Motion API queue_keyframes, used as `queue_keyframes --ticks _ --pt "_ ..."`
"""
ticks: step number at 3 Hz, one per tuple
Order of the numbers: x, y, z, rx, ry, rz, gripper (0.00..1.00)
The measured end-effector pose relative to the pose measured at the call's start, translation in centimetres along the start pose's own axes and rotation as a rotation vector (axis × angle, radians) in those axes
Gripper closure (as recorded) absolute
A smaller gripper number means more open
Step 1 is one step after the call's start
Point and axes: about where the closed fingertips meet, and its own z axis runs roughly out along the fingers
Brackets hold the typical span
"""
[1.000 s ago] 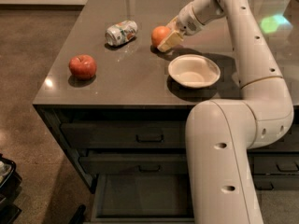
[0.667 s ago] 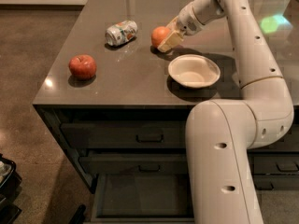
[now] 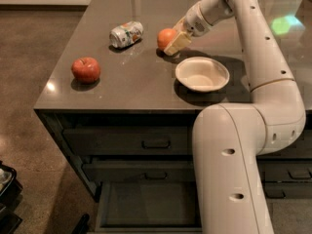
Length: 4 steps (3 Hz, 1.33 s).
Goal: Place orange into bottom drawer
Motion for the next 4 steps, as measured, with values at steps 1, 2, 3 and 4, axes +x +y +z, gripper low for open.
queue_keyframes --ticks 1,2,3,4 --pt "-2.0 1.2 -1.3 -0.016 0.064 -0.041 1.00" --pt "-4.1 2.6 -4.9 -0.011 0.116 -0.044 1.00" --pt "-5.2 4.6 -7.0 -0.048 0.096 0.008 1.00" --pt "-6.7 7.1 -8.0 -0.122 0.029 0.078 1.00"
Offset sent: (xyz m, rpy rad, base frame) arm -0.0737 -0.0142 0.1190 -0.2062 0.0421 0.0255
